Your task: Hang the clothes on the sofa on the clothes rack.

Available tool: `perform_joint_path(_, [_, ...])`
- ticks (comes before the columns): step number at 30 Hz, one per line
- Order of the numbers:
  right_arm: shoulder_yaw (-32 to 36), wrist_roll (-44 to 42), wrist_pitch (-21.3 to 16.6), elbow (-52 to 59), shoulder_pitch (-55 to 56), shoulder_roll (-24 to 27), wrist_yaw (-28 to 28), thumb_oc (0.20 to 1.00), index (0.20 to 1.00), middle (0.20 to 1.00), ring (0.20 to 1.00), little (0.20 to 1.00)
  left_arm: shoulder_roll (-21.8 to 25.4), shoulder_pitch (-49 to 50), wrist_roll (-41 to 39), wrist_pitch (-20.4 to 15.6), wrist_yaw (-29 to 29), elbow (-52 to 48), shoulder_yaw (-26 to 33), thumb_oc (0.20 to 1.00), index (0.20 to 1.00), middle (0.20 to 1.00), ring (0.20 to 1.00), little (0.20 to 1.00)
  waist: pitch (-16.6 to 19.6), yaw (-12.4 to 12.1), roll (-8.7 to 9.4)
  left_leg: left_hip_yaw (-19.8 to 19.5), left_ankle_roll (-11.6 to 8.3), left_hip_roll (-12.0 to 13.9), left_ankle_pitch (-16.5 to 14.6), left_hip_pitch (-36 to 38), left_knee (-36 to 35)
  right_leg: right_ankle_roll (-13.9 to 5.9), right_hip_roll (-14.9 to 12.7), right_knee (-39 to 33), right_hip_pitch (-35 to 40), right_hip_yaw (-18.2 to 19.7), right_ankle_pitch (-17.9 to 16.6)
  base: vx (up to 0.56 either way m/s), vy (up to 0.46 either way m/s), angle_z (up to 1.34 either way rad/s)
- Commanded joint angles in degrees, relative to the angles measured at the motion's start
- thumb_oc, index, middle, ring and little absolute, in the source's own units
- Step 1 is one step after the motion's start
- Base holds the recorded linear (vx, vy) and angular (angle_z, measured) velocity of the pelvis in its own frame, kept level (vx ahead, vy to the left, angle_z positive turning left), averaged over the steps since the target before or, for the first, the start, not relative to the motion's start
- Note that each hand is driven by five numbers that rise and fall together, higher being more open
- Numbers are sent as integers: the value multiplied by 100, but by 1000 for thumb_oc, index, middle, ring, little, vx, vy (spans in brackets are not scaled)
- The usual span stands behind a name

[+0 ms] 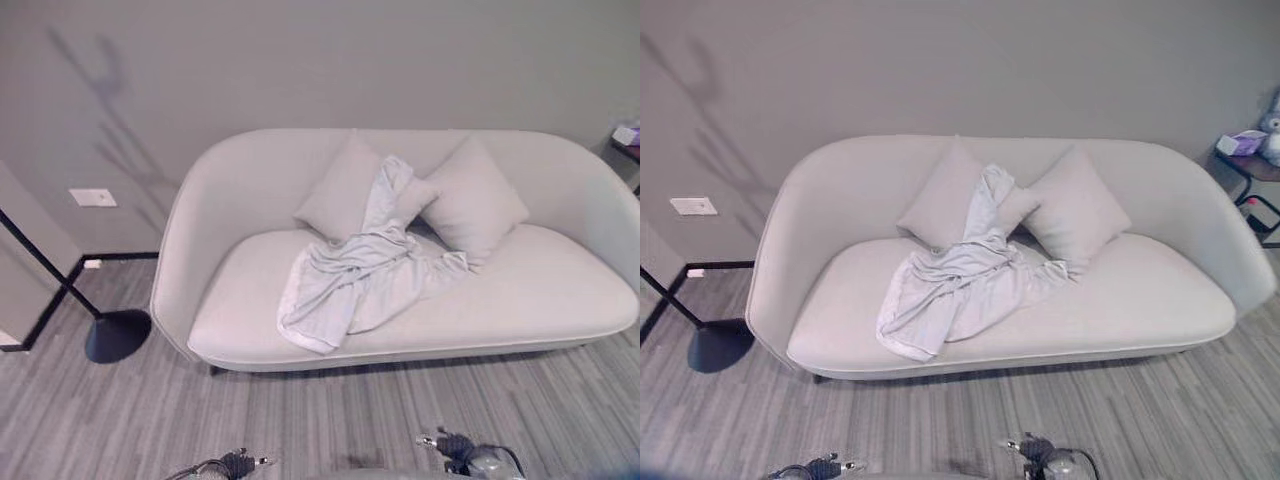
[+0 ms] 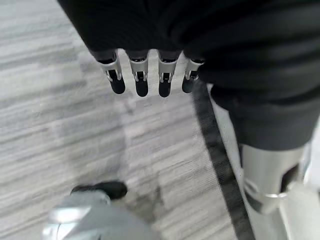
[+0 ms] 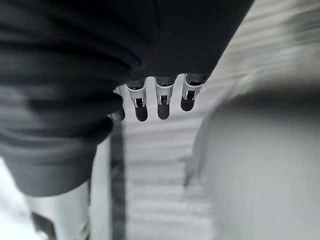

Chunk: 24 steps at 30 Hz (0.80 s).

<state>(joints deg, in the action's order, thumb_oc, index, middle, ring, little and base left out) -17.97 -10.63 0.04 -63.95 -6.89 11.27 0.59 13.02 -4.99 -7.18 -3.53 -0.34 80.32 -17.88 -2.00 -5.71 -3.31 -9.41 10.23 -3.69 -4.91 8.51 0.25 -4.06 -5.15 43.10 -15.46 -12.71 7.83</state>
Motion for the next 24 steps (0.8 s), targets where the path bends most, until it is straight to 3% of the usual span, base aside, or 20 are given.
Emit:
perform_joint_path(1, [136,1042,-177,1465,-298,552,595,1000,1000,1000,1000,1000,241,-14,231,-127,115,-362,208,1000,1000,1000,1000,1000,-264,62,382,-279,-731,55,586,-420,-525,-245,58,-3051,667,699,-905,242,-130,81])
perform_joint_path(3, [176,1460,-157,1986,-297,781,781,1000,1000,1000,1000,1000,170,17,198,-149,143,-378,248,1000,1000,1000,1000,1000,-309,115,447,-516,-746,34,435,-286,-525,-345,42,-3743,513,1208,-1239,206,-93,76])
perform_joint_path(4, [178,1465,-151,1996,-290,786,781,1000,1000,1000,1000,1000,165,17,198,-151,144,-375,248,1000,1000,1000,1000,1000,-315,107,433,-509,-746,46,422,-271,-525,-344,56,-3763,534,1210,-1248,261,-106,82])
perform_joint_path(5, [276,1716,-100,2136,-319,943,969,1000,1000,1000,1000,1000,97,53,151,-157,186,-330,268,1000,1000,1000,1000,1000,-342,149,482,-752,-760,56,312,-139,-525,-443,97,-3972,393,1687,-1526,265,-116,84])
perform_joint_path(8, [322,1996,63,2171,-425,1059,1119,1000,1000,1000,1000,1000,54,89,164,-113,149,-279,250,1000,1000,1000,1000,1000,-355,122,541,-952,-802,88,224,-39,-525,-475,138,-4027,489,1877,-1591,181,-108,67])
perform_joint_path(14, [203,2608,82,2182,-315,1143,1288,1000,1000,1000,1000,1000,-25,341,-417,-89,198,123,827,1000,1000,1000,1000,1000,-71,-8,581,-1261,-1076,450,140,-37,-525,-285,157,-4042,834,1366,-1285,267,-204,59])
perform_joint_path(15, [152,2702,75,1645,-409,1133,1709,1000,1000,1000,1000,1000,-110,334,-1,-176,392,-130,360,1000,1000,1000,1000,1000,8,-84,542,-1603,-1315,786,180,-156,-525,-160,296,-4167,1056,881,-1031,424,-433,69])
perform_joint_path(16, [204,2506,22,1331,-529,1108,1914,1000,1000,1000,1000,1000,-126,373,122,-199,433,-256,155,1000,1000,1000,1000,1000,11,-128,504,-1651,-1391,928,202,-165,-525,-92,383,-4190,1149,766,-909,423,-424,116])
perform_joint_path(19, [141,2385,60,835,-770,1051,2139,1000,1000,1000,1000,1000,-112,381,-8,-197,522,-318,133,1000,1000,1000,1000,1000,-108,-258,517,-1656,-1463,825,126,-428,172,-11,374,-4167,1309,630,-784,156,-102,90])
perform_joint_path(21, [29,2403,51,606,-1019,1029,2411,1000,1000,1000,1000,1000,-133,332,-401,-260,709,-468,197,1000,1000,1000,1000,1000,-453,-420,537,-1609,-1469,521,387,-1237,1286,41,237,-4144,1500,512,-685,-8,0,-10])
perform_joint_path(22, [29,2401,44,592,-1037,1024,2415,1000,1000,1000,1000,1000,-129,320,-402,-259,709,-468,200,1000,1000,1000,1000,1000,-436,-383,558,-1639,-1459,470,401,-1312,1341,23,201,-4146,1464,483,-696,-16,16,16])
perform_joint_path(24, [25,2333,87,185,-1171,993,2635,1000,1000,1000,1000,1000,-206,319,-579,-282,815,-546,160,1000,1000,1000,1000,1000,-488,-401,554,-1160,-1323,638,344,-1760,1007,9,87,-4254,1613,269,-613,82,57,20])
